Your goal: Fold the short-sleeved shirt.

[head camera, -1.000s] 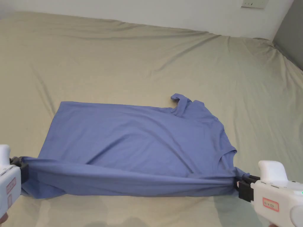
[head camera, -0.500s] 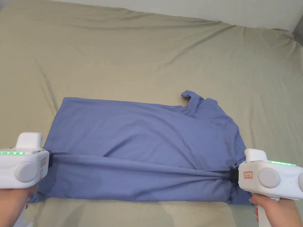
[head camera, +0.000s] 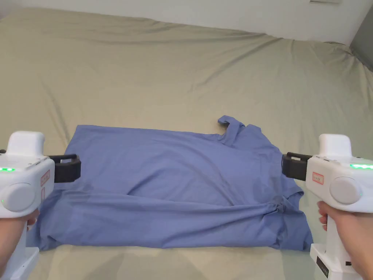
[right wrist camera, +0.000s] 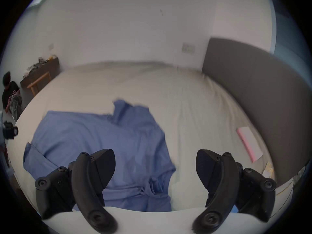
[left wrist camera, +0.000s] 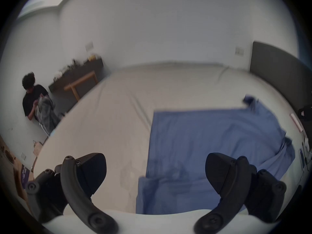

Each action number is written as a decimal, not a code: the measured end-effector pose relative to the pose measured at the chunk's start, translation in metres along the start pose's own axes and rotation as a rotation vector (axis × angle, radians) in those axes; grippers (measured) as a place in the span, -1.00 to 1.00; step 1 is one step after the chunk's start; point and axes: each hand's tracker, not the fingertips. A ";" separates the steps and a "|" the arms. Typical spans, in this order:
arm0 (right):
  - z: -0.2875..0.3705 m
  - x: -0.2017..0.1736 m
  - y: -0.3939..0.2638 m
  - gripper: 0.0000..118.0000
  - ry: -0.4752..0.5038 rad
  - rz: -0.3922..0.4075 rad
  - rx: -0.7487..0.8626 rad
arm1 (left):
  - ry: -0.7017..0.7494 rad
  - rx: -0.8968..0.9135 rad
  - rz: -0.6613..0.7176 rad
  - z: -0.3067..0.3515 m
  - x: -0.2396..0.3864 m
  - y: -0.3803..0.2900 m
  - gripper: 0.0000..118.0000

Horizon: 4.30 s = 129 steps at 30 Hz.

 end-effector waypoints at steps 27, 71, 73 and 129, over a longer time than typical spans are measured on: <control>0.174 -0.093 0.013 -0.97 0.007 0.230 0.465 | -0.013 0.467 -0.131 0.173 0.069 0.034 -1.00; -0.088 0.027 -0.143 0.85 0.043 -0.155 -0.550 | 0.033 -0.160 -0.188 0.013 0.026 -0.077 -0.91; -0.079 0.027 -0.136 0.52 0.086 -0.170 -0.553 | 0.034 -0.170 -0.194 0.013 0.026 -0.079 -0.91; 0.221 -0.067 0.023 0.79 -0.027 0.149 0.478 | -0.017 0.572 0.013 0.216 0.038 0.049 0.57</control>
